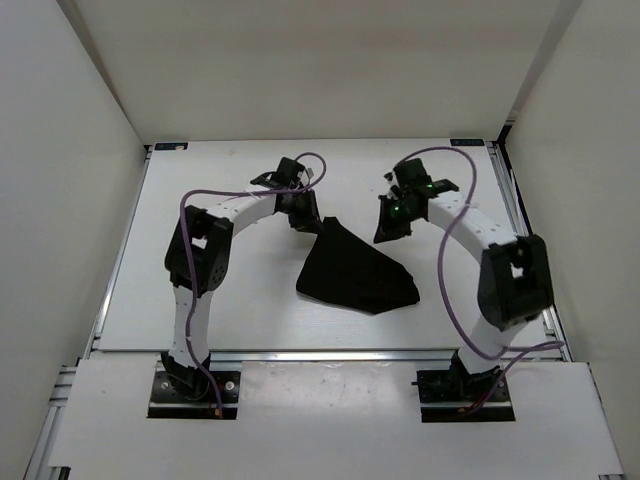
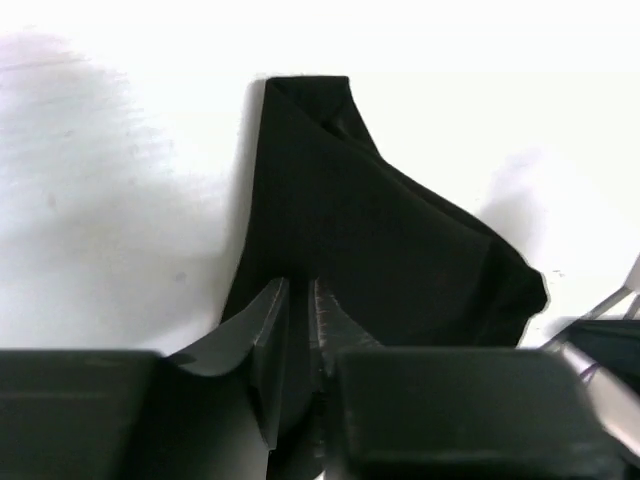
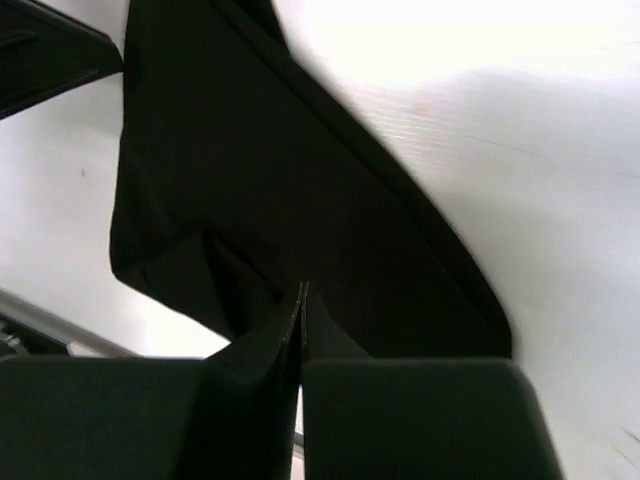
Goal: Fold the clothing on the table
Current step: Flatten the skirt out
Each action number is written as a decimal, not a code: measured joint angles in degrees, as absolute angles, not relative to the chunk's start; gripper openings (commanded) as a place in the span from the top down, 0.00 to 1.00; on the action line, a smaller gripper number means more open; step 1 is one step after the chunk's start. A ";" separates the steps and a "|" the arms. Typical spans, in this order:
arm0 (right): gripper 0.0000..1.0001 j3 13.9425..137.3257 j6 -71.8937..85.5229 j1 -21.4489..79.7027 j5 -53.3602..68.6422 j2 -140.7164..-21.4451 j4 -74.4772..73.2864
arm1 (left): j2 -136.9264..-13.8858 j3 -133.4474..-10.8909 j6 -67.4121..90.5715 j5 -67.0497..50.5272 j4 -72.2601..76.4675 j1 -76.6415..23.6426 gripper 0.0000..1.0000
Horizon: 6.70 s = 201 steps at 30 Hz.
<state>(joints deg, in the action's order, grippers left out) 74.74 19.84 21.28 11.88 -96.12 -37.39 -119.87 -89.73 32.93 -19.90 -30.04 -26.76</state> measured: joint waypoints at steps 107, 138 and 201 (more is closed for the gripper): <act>0.78 56.36 23.57 23.66 37.65 -81.62 -34.76 | -134.63 -111.44 33.89 -13.91 -44.23 -24.82 0.62; 0.63 49.39 15.88 7.51 17.69 -90.50 -33.04 | -79.20 -38.63 48.10 -21.47 -15.53 -17.74 0.42; 0.45 48.86 11.55 7.22 27.42 -93.14 -27.79 | -78.96 -31.16 63.72 -15.31 -3.92 -25.80 0.52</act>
